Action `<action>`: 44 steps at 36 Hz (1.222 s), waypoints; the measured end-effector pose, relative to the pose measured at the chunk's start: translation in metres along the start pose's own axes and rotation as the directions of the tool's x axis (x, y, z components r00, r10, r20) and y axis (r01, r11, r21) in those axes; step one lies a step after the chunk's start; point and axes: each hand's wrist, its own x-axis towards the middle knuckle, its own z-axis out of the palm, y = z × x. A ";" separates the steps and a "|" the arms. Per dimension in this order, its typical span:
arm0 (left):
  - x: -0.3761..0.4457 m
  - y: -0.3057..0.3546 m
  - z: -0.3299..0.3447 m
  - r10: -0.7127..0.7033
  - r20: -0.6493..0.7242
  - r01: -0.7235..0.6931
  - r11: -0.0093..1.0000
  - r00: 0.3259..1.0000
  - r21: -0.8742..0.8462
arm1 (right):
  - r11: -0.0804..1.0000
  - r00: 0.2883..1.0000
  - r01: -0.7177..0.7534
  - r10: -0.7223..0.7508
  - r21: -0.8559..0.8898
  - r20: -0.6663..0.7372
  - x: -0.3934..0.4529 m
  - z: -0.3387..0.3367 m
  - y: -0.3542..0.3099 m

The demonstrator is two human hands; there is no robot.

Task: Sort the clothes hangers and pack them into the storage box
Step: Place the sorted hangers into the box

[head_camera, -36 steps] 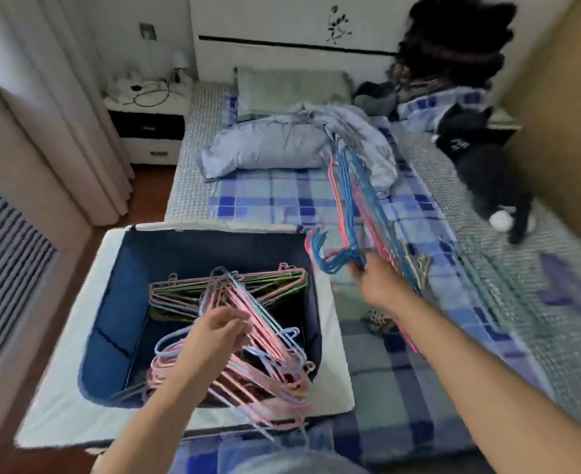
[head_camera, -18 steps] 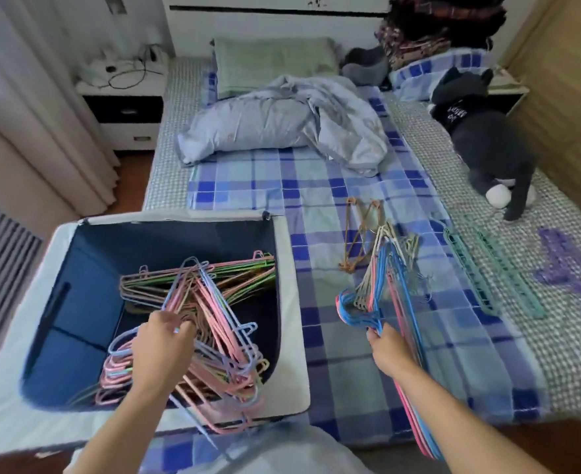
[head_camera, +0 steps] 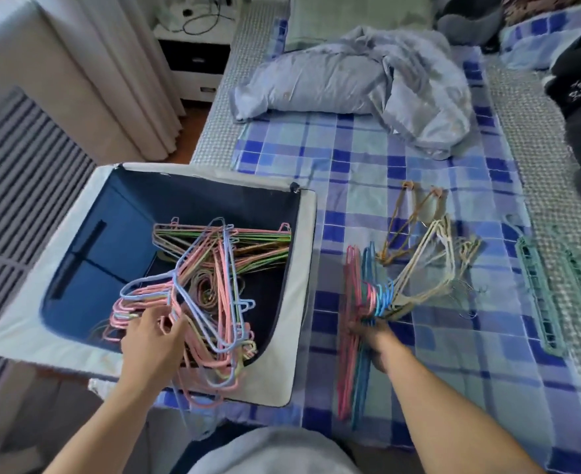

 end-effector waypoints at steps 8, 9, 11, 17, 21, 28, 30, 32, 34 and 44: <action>-0.011 0.010 0.014 -0.134 0.121 0.146 0.985 0.984 -0.093 | 0.981 0.975 -0.132 0.155 0.143 -0.162 0.037 -0.057 0.041; -0.014 0.017 0.013 -0.137 0.128 0.149 0.985 0.982 -0.089 | 0.978 0.965 -0.133 0.165 0.161 -0.203 0.010 -0.055 0.023; -0.016 0.020 0.014 -0.147 0.121 0.158 0.983 0.982 -0.090 | 0.970 0.955 -0.129 0.177 0.207 -0.236 -0.017 -0.060 0.010; -0.021 0.026 0.008 -0.123 0.115 0.138 0.983 0.986 -0.125 | 0.973 0.926 -0.126 0.186 0.196 -0.327 -0.039 -0.069 0.000; -0.026 0.033 0.006 -0.091 0.092 0.105 0.981 0.992 -0.164 | 0.989 0.891 -0.138 0.151 0.063 -0.429 -0.059 -0.053 -0.018; -0.017 0.010 -0.002 -0.109 0.147 0.154 0.928 0.983 -0.340 | 0.926 0.847 0.288 -0.366 -0.245 -0.386 -0.124 0.029 -0.115; -0.024 0.018 -0.018 -0.077 0.158 0.134 0.910 0.984 -0.392 | 0.839 0.786 0.473 -0.540 -0.270 -0.300 -0.153 0.060 -0.153; -0.020 0.020 -0.026 -0.081 0.125 0.129 0.885 0.989 -0.448 | 0.727 0.706 0.616 -0.680 -0.303 -0.196 -0.186 0.085 -0.183; -0.011 0.009 -0.038 -0.129 0.090 0.157 0.859 0.987 -0.487 | 0.619 0.647 0.712 -0.762 -0.333 -0.032 -0.216 0.118 -0.199; 0.055 -0.074 -0.106 -0.078 0.200 0.194 0.721 0.977 -0.665 | 0.058 0.862 0.503 -0.108 -0.863 0.495 -0.256 0.323 -0.194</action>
